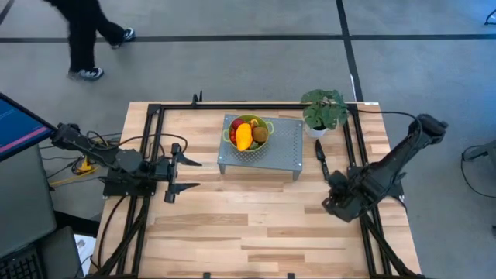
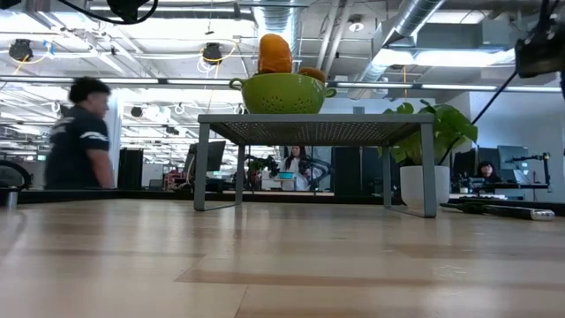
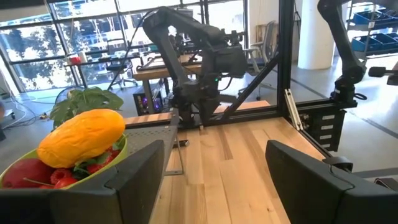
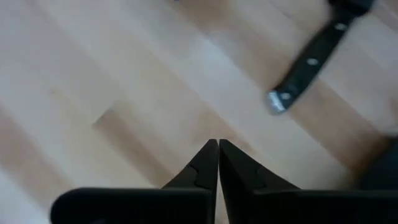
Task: Pick & Place Fruit
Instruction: Put the knife on the shelf
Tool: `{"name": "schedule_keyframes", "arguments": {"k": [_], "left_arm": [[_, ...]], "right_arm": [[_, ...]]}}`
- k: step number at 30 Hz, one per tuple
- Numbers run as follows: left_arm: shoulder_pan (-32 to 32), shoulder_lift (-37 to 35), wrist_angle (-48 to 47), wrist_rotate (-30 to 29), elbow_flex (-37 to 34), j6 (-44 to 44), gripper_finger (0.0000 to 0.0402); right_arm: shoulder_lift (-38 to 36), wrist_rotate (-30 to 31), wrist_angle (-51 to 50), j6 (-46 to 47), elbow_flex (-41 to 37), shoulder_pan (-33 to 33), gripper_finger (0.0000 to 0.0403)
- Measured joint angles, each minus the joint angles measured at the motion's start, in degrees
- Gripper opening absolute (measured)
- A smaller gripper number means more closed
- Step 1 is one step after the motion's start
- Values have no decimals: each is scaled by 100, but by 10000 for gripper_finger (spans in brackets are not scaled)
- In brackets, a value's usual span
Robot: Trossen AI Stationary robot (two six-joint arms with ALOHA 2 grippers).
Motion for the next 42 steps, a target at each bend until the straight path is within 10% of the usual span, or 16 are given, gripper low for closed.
{"name": "schedule_keyframes", "arguments": {"k": [28, 42], "left_arm": [[0, 0, 26, 0, 2, 0, 274], [0, 0, 49, 0, 2, 0, 274]], "right_arm": [[-39, -22, 64, 185, -140, -2553, 203], [61, -156, 279, 365, -140, -3098, 206]]}}
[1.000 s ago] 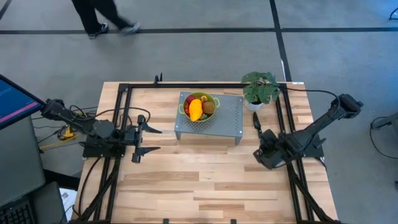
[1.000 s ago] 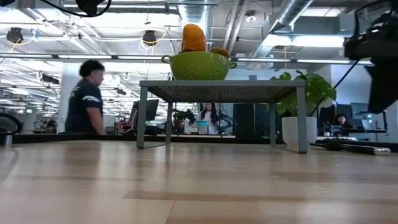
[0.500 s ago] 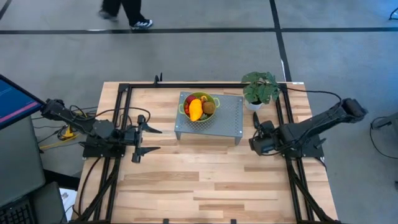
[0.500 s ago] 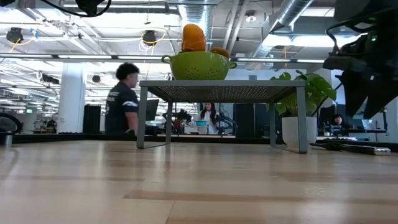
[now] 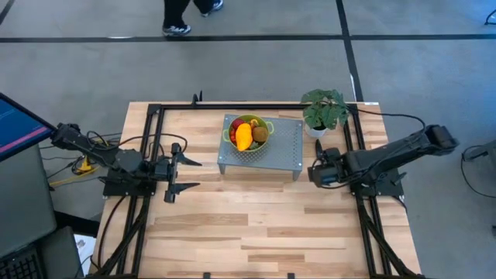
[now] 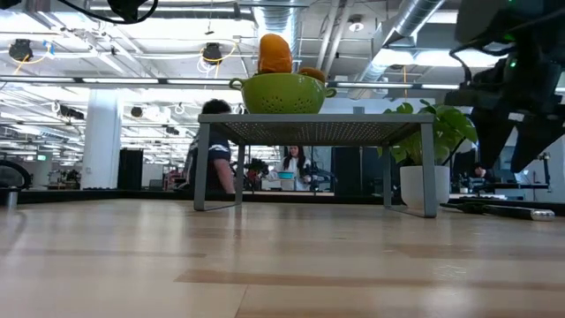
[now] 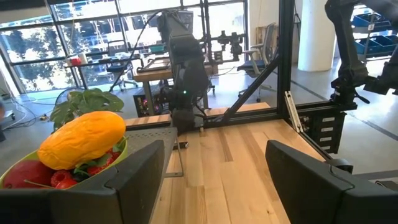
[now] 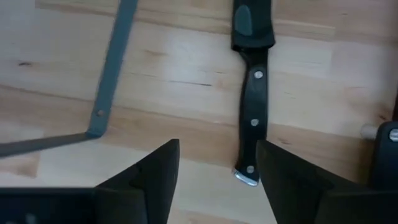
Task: Pick & Place Fruit
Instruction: Put the knife on the shelf
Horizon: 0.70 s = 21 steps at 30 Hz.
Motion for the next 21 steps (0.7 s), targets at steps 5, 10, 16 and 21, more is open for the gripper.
{"name": "schedule_keyframes", "arguments": {"k": [5, 10, 16, 21], "left_arm": [[0, 0, 1, 0, 0, 0, 274], [1, 0, 50, 0, 3, 0, 274], [0, 0, 81, 0, 4, 0, 274], [1, 1, 85, 0, 4, 0, 274]], "right_arm": [[453, -147, 59, 96, 0, -51, 217], [1010, -322, -3, 405, 0, 7, 225], [1422, -513, 85, 429, 0, 8, 224], [1544, -660, 75, 468, -109, 2, 224]]}}
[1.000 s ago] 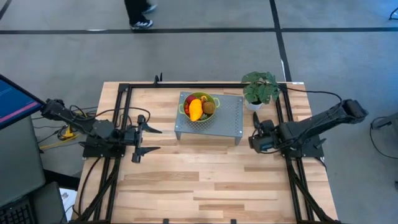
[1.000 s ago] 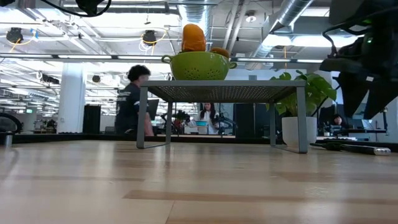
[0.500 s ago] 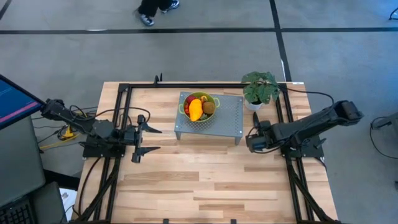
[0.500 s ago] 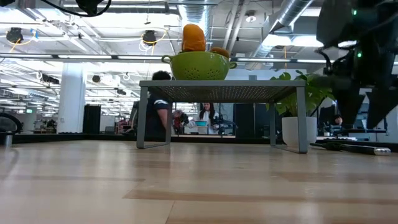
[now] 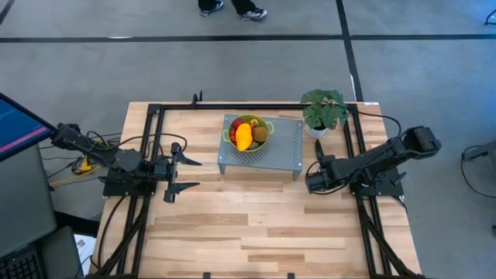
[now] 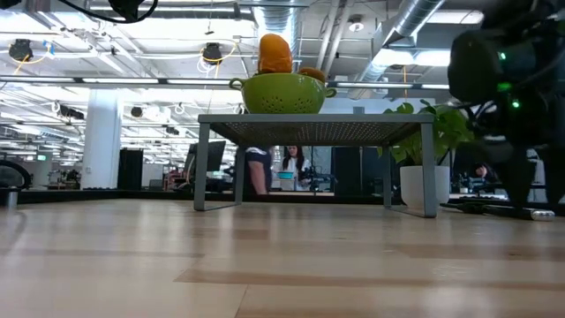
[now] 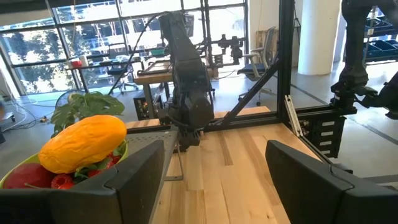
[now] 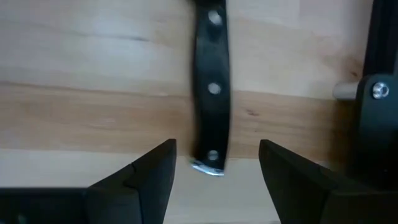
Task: Pick & Place Fruit
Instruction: Put the knife on the shelf
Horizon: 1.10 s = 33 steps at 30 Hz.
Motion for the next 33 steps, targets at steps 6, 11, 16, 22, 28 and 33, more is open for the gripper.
{"name": "schedule_keyframes", "arguments": {"k": [6, 11, 16, 22, 28, 33], "left_arm": [[1, 0, 17, 0, 0, 0, 274], [-1, -1, 43, 0, 0, 0, 274], [0, 0, 48, 0, 0, 0, 274], [1, 1, 58, 0, 0, 0, 274], [1, 1, 90, 0, 0, 0, 274], [-1, 1, 99, 0, 0, 0, 274]], "right_arm": [[-197, -154, 701, 1, -571, -5, 220], [-454, -50, 861, -2, -762, -2, 212], [-611, 44, 889, -64, -787, -66, 200], [-439, 96, 1039, -352, -774, -296, 186], [-379, 42, 1069, -412, -769, -362, 160], [-388, 16, 1117, -455, -772, -287, 116]]}}
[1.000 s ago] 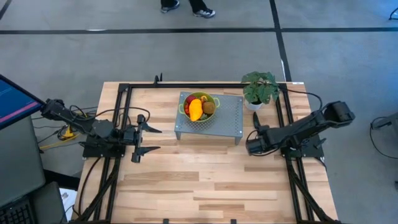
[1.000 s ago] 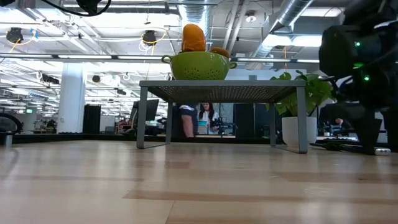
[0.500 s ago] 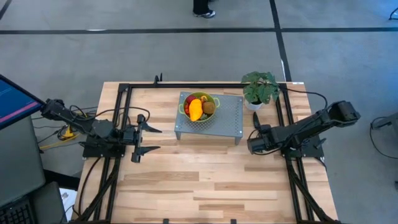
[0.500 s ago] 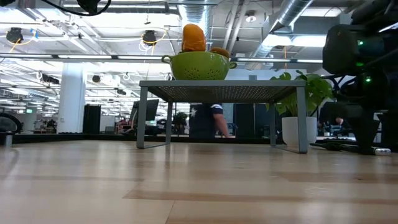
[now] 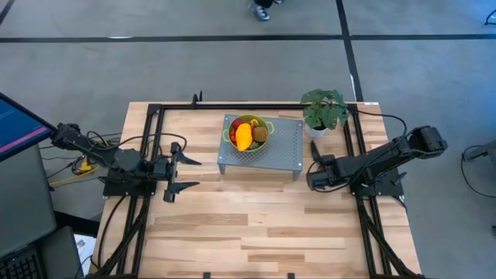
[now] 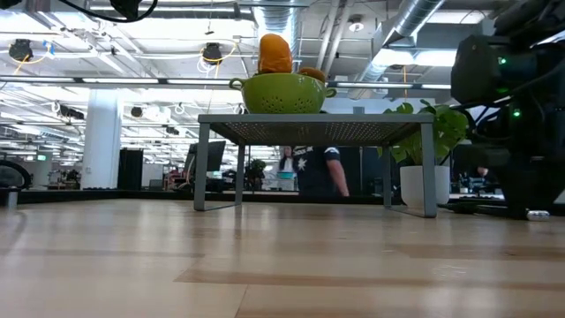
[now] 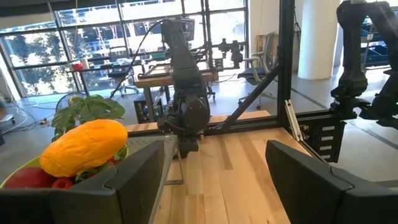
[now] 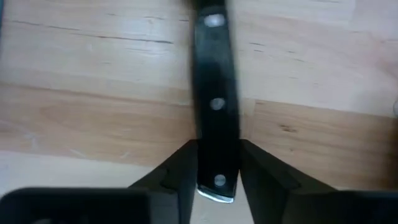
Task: Pick & Place Fruit
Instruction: Put the knife on the shelf
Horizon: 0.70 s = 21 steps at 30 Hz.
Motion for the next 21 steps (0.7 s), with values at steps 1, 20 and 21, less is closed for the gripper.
{"name": "schedule_keyframes", "arguments": {"k": [1, 20, 21], "left_arm": [[0, 0, 7, 0, 0, 0, 274], [2, 0, 45, 0, 0, 0, 274], [2, 0, 45, 0, 0, 0, 274]], "right_arm": [[0, -2, 5, -2, 0, 15, 106], [9, -115, -98, 251, 73, 69, 79], [9, -111, -135, 259, 114, 95, 77]]}}
